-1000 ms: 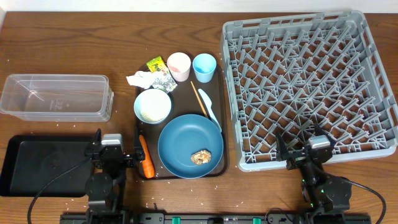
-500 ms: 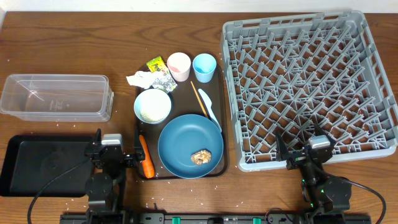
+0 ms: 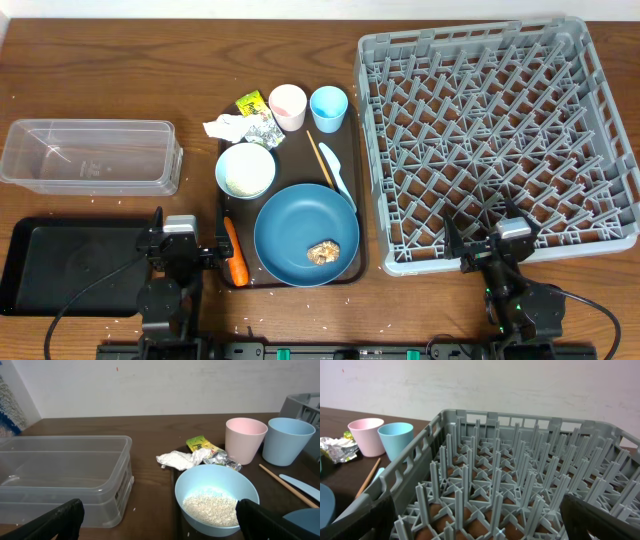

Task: Sort waste into correct bins and load items into the dishwasher rack

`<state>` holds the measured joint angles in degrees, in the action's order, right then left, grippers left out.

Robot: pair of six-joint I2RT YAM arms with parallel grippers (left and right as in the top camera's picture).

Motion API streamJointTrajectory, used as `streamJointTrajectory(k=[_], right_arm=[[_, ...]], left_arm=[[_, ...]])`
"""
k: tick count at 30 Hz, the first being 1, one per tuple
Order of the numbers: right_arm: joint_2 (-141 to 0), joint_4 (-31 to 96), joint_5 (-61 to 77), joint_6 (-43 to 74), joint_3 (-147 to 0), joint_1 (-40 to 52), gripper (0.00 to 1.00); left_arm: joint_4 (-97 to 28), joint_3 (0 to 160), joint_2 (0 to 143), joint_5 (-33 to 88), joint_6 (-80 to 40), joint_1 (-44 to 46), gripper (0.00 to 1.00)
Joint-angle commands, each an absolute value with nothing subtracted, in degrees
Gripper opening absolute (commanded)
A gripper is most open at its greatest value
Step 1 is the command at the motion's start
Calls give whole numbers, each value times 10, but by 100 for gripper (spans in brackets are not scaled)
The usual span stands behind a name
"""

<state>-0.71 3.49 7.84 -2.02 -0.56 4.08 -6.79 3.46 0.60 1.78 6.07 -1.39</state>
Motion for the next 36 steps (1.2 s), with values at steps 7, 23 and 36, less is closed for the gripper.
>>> streamJointTrajectory(k=[7, 23, 36], right_arm=[[-4, 35, 75, -24, -3, 33, 99], [-4, 33, 70, -25, -3, 33, 99], [-27, 57, 110, 87, -90, 33, 99]], left_arm=[[-72, 18, 6, 23, 66, -11, 98], [-72, 18, 6, 23, 66, -11, 98], [-72, 18, 6, 23, 66, -11, 98]])
